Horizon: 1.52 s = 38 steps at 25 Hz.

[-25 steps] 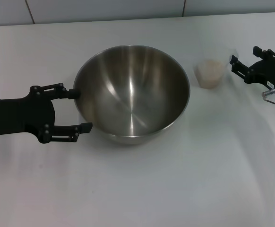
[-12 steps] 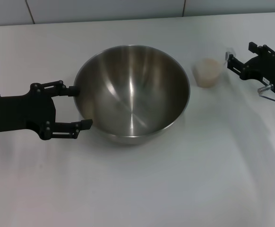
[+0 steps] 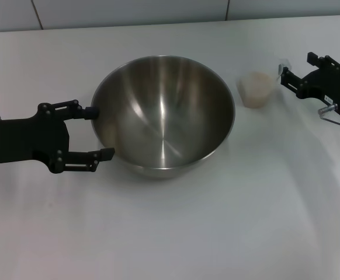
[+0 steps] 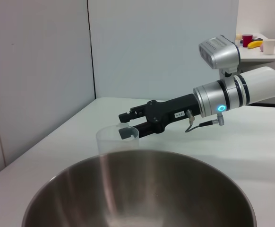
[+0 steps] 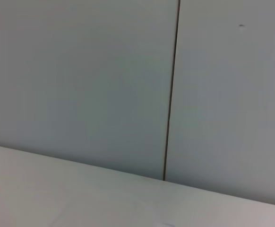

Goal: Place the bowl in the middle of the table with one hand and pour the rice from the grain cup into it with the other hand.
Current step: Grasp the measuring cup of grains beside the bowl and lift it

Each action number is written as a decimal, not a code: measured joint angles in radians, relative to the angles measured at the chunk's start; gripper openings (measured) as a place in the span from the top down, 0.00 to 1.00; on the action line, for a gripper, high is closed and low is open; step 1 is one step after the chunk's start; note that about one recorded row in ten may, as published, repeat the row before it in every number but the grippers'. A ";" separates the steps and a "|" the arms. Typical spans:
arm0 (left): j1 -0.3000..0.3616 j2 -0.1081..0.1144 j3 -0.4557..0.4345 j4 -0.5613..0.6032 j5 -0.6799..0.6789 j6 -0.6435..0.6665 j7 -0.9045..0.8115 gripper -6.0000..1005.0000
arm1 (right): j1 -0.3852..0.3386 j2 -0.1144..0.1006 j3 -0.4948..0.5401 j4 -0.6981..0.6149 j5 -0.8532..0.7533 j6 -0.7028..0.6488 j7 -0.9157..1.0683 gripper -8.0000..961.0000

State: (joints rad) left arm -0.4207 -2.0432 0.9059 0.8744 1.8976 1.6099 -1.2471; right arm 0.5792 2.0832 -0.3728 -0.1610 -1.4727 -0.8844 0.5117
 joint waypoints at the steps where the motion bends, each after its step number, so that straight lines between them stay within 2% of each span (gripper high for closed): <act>1: 0.000 0.000 0.000 0.000 0.000 0.000 0.000 0.14 | 0.000 0.000 0.000 0.000 0.000 0.000 0.000 0.26; 13: -0.001 0.000 -0.007 0.000 0.000 0.001 0.000 0.14 | 0.000 0.000 0.003 0.016 -0.001 -0.002 -0.076 0.26; 24: -0.001 -0.003 -0.009 -0.002 0.000 0.001 0.000 0.14 | -0.002 0.000 -0.002 0.023 -0.003 0.000 -0.101 0.69; 28: -0.001 -0.003 -0.009 -0.002 0.000 0.001 0.000 0.14 | -0.001 0.000 -0.003 0.023 -0.003 0.000 -0.102 0.92; 32: -0.001 -0.004 -0.008 -0.002 0.000 0.001 -0.001 0.14 | -0.002 0.000 -0.003 0.023 -0.003 0.000 -0.103 0.99; 38: 0.000 -0.005 -0.009 -0.002 0.000 0.001 -0.009 0.14 | -0.004 0.000 0.000 0.023 -0.003 -0.004 -0.104 0.99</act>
State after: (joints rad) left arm -0.4207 -2.0478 0.8973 0.8728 1.8975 1.6106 -1.2562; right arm 0.5749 2.0831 -0.3729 -0.1380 -1.4757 -0.8881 0.4080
